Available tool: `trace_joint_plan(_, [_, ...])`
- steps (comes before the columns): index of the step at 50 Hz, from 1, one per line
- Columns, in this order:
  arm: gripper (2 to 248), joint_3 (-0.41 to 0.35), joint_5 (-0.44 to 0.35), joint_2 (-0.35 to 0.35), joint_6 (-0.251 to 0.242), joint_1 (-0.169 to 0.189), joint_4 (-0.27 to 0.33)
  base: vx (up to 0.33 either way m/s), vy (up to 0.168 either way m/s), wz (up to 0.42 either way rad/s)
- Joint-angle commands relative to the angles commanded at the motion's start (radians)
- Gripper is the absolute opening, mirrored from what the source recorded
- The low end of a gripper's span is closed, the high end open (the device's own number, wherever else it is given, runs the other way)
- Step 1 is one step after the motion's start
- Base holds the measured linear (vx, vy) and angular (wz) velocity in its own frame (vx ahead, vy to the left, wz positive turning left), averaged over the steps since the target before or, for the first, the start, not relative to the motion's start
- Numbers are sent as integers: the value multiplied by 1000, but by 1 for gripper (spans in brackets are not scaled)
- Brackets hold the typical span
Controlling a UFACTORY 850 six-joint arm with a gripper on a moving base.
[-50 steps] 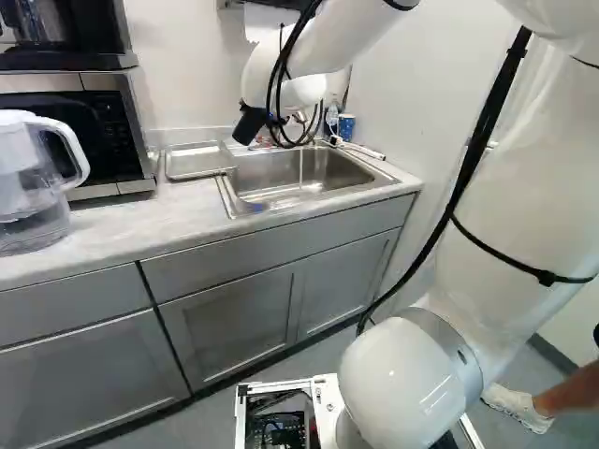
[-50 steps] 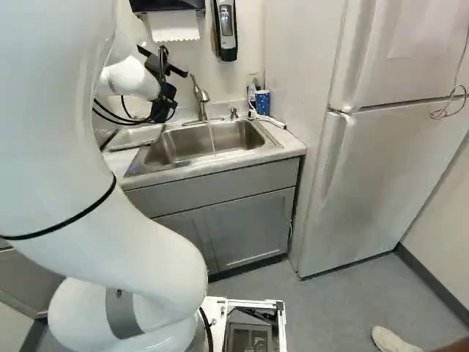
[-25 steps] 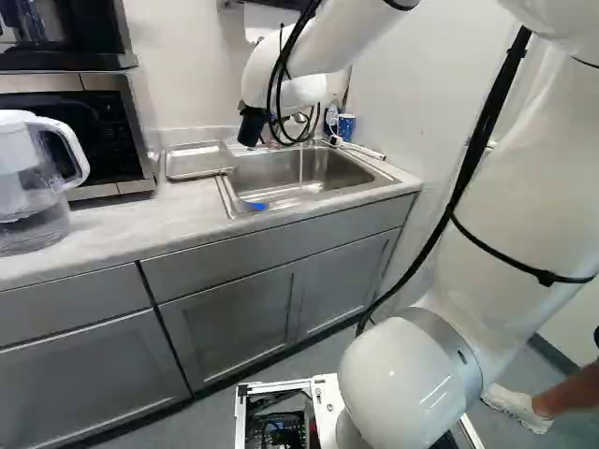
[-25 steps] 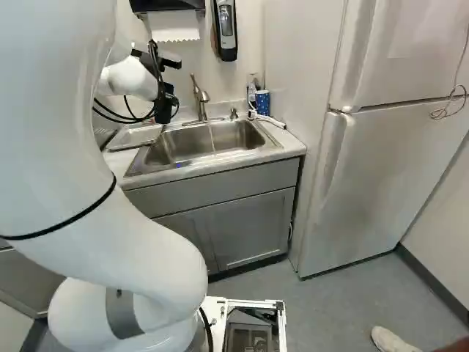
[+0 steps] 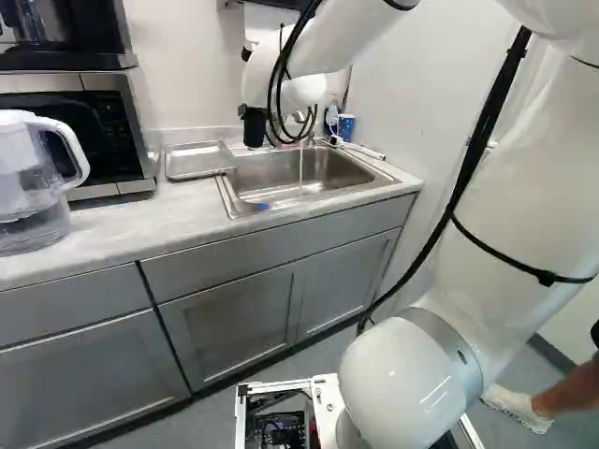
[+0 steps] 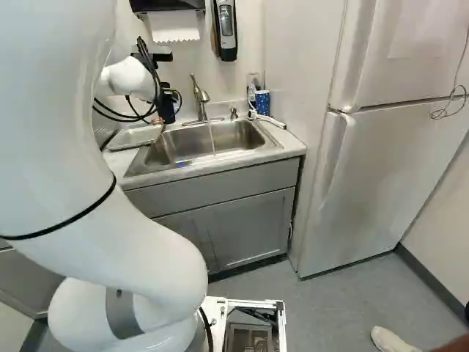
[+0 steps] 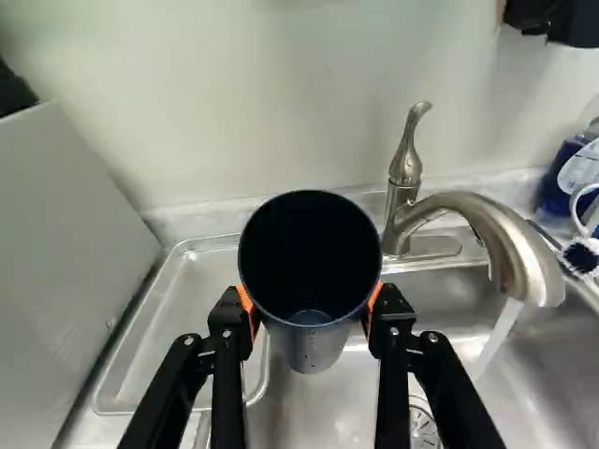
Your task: Rinse the cup and place it in the tray
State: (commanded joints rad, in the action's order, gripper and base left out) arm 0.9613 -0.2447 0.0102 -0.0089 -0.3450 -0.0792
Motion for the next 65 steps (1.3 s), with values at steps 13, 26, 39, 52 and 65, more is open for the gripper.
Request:
trace_joint_plan(13, [124, 4, 0, -4, 0, -5, 0, 0, 0, 0])
trace_joint_plan(26, [124, 46, 0, -45, 0, -30, 0, 0, 0, 0])
trace_joint_plan(39, [124, 105, 0, -102, 0, -54, 0, 0, 0, 0])
trace_joint_plan(52, [124, 154, 0, -149, 0, -82, 0, 0, 0, 0])
trace_joint_plan(65, [124, 196, 0, -187, 0, -111, 0, 0, 0, 0])
